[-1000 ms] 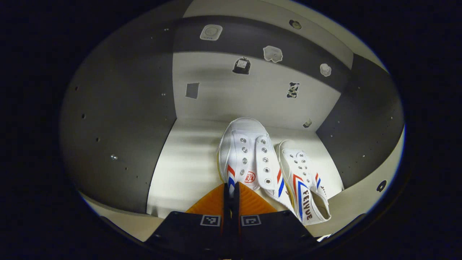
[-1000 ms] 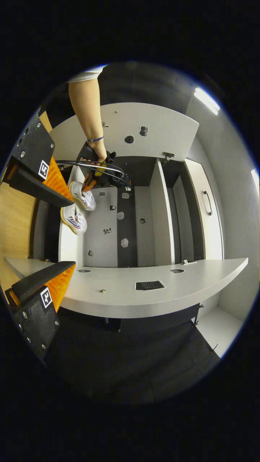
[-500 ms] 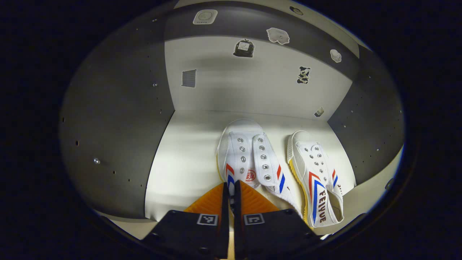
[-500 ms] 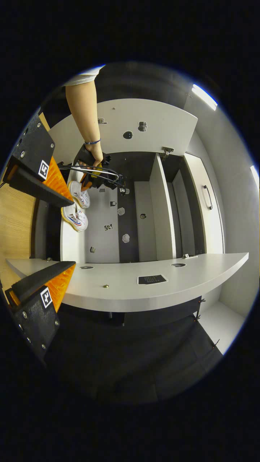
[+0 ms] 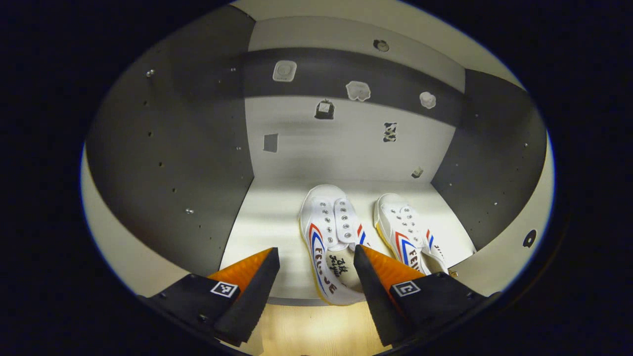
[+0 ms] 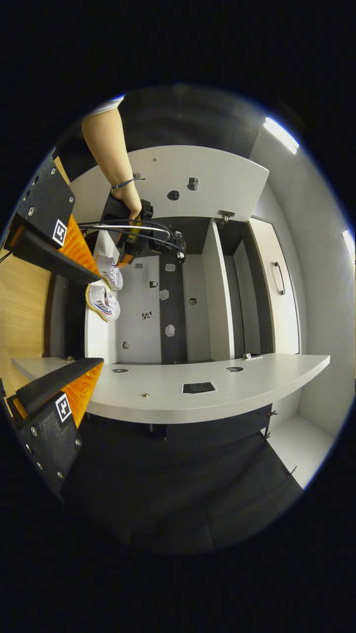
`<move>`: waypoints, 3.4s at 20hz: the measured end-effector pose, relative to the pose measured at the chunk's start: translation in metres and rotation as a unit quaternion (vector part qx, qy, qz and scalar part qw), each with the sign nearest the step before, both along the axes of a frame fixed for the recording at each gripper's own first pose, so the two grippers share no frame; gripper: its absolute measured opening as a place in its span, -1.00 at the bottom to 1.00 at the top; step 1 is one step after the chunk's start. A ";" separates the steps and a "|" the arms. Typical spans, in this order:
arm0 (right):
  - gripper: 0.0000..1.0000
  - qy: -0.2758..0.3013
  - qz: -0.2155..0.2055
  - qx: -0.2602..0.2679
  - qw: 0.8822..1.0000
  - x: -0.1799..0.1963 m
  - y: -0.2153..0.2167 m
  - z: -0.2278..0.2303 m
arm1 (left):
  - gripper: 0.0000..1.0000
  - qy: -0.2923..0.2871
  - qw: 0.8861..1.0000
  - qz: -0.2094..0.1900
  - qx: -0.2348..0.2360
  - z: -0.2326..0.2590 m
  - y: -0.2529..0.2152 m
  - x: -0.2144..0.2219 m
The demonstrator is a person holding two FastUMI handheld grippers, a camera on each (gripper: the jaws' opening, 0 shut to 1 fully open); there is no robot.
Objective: Grab one shoe with the right hand and put it into the shoe cabinet, grab the other shoe with the left hand and put it into the shoe cabinet; then close the right door with the right hand and the left door with the left hand.
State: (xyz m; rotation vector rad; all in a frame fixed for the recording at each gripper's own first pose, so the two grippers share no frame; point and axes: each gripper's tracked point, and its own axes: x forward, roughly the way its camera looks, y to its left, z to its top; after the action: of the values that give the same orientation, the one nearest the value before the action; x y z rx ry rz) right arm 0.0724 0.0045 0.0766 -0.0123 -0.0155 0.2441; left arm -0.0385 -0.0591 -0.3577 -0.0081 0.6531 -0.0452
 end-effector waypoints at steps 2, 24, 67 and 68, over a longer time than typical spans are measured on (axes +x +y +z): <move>0.85 -0.004 -0.002 -0.005 1.000 -0.012 -0.005 0.003 | 0.96 -0.040 0.999 -0.004 0.008 0.028 -0.004 -0.021; 0.85 0.038 -0.132 -0.013 0.990 0.003 -0.187 -0.051 | 0.94 -0.301 0.952 0.021 0.043 0.202 0.015 -0.300; 0.78 0.036 -0.171 0.020 0.984 0.054 -0.067 -0.099 | 0.94 -0.325 0.943 0.043 0.061 0.223 0.200 -0.345; 0.78 0.036 -0.170 0.020 0.985 0.055 -0.063 -0.099 | 0.94 -0.324 0.943 0.042 0.059 0.222 0.203 -0.345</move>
State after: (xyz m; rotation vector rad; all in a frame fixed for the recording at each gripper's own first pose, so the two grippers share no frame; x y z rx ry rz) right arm 0.1273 -0.0588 -0.0228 0.0346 0.0531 -0.0968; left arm -0.3830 0.1442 -0.1362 0.0912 -0.0069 0.0721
